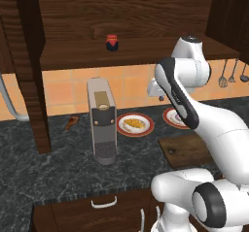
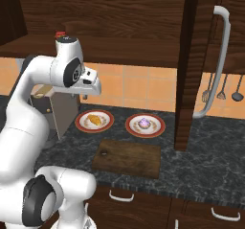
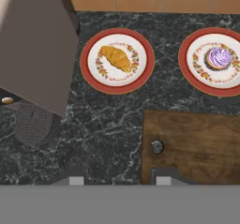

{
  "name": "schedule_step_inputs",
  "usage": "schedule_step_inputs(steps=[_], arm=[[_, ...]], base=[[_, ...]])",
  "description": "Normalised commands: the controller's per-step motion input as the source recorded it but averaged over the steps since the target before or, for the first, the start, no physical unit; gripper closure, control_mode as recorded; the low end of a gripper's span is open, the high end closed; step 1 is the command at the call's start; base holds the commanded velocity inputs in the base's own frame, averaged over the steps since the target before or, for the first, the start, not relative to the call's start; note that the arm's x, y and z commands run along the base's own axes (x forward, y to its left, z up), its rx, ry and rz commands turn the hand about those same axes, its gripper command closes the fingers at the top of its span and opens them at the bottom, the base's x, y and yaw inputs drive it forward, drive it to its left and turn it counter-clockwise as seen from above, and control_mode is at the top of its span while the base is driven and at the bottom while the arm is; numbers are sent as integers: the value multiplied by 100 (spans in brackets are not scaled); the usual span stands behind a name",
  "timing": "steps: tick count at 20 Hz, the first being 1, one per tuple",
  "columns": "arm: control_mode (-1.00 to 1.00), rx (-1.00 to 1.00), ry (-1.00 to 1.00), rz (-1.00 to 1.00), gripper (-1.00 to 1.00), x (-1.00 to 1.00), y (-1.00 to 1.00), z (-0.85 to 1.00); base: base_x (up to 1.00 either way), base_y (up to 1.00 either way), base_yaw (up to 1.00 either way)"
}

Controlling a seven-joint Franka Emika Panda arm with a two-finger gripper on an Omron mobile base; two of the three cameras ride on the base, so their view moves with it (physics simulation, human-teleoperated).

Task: From the different types of pastries on the counter, select a croissant and place it on the cutting board. Then retrieve a jar of jam from the cabinet and place it alongside the croissant on the cutting board.

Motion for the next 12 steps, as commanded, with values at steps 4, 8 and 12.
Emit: schedule_step_inputs(steps=[4,8,12], arm=[[-100,0,0,2,-100,0,0,-43],[-100,0,-11,11,-100,0,0,-68],[-100,0,-25,14,-100,1,0,-65]], base=[[0,0,0],[0,0,0],[0,0,0]])
